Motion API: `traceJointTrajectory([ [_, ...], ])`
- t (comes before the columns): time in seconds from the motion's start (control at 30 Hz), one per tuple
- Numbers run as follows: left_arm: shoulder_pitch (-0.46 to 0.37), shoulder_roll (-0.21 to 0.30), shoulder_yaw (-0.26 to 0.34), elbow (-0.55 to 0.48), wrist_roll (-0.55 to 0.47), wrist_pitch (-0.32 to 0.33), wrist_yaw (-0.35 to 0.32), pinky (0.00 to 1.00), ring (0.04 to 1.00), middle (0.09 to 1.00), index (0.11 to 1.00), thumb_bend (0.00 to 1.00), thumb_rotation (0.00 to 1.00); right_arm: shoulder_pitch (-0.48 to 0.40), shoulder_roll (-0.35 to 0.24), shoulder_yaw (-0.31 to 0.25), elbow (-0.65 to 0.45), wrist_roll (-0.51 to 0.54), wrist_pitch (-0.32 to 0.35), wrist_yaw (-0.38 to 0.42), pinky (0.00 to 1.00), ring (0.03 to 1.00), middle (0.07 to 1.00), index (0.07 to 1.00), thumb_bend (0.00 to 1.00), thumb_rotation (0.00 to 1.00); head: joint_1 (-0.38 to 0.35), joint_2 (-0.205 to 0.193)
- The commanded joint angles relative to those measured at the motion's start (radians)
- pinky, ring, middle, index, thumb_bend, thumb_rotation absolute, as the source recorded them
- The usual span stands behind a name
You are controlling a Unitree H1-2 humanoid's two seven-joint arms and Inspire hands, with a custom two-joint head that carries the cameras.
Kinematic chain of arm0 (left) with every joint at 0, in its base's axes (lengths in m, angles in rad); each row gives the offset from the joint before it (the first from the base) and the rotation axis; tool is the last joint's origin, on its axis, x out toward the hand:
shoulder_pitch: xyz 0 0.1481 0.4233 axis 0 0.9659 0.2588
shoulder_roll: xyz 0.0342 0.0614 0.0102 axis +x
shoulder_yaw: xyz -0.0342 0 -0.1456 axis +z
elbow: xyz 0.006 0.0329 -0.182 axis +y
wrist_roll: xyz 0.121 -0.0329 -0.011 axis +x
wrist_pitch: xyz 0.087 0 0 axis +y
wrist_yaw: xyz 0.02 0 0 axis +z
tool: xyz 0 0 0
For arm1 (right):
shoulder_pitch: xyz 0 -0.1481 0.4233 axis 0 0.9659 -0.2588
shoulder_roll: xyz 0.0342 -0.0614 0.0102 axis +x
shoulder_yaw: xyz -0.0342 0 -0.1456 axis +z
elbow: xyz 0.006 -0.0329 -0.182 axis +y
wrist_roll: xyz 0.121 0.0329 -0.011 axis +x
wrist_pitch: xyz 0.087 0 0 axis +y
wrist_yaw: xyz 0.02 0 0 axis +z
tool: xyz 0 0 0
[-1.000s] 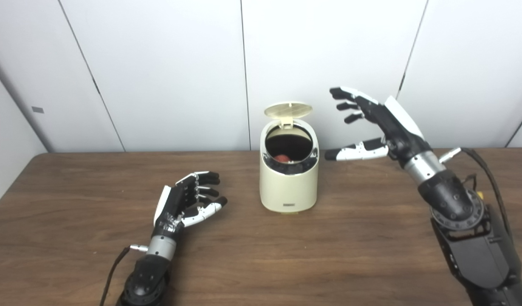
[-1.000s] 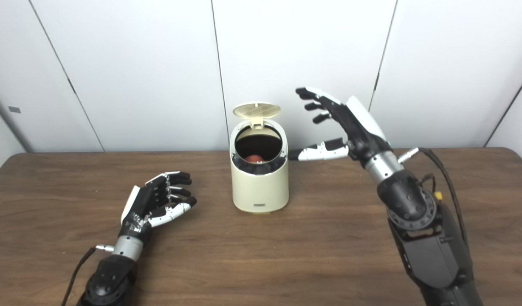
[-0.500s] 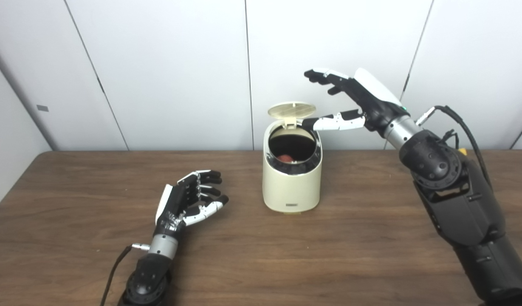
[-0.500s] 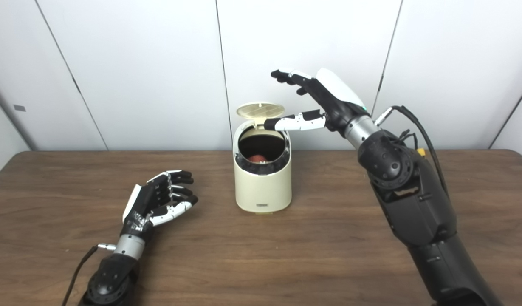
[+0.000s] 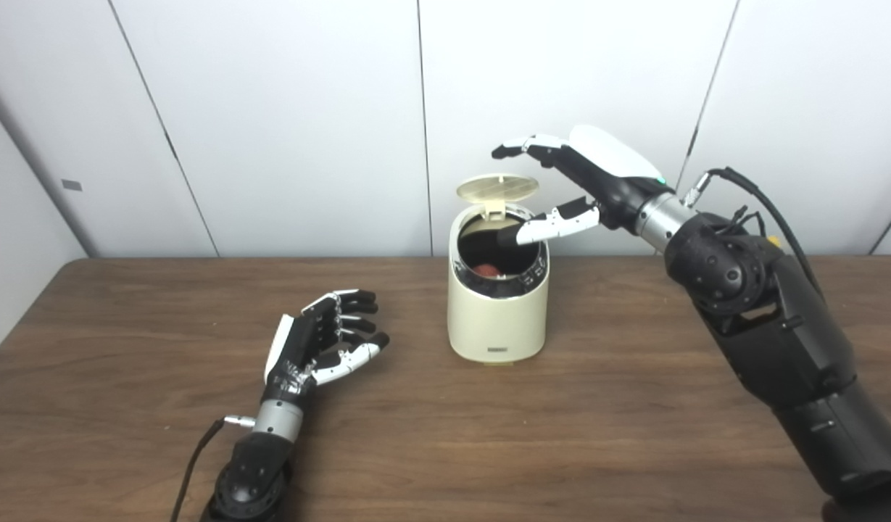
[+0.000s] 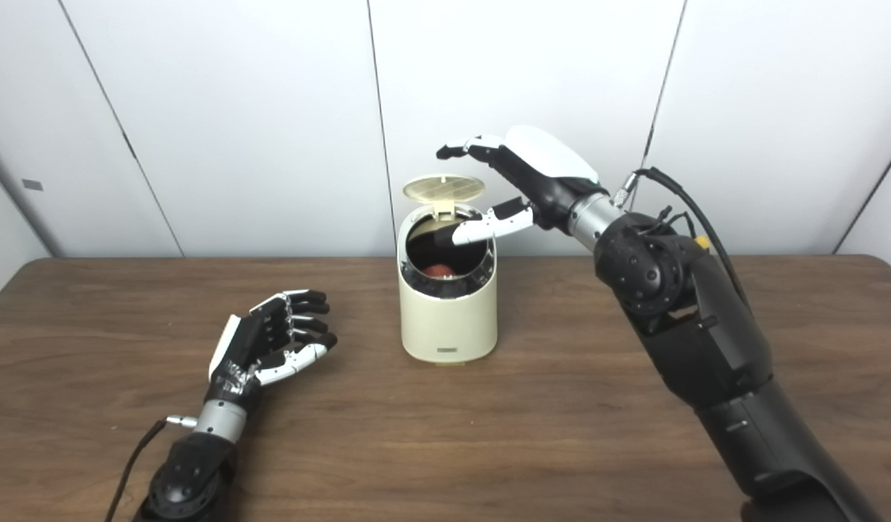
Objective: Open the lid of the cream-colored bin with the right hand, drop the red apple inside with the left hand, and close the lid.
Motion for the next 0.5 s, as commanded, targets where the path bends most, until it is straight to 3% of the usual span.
traceJointTrajectory([
  [0.0,-0.009,-0.006,-0.002,0.005,0.015,-0.037,0.016,0.51,0.603,0.681,0.691,0.58,0.00,-0.047,-0.023,-0.006,-0.042,-0.011,-0.038,-0.002,0.82,0.936,0.851,0.809,0.68,0.58,-0.001,0.003],
  [0.47,-0.012,-0.005,0.014,-0.012,0.019,-0.020,0.028,0.52,0.619,0.699,0.697,0.58,0.00,0.004,-0.020,-0.013,-0.121,0.003,-0.083,0.028,0.81,0.904,0.759,0.720,0.69,0.54,0.003,0.014],
])
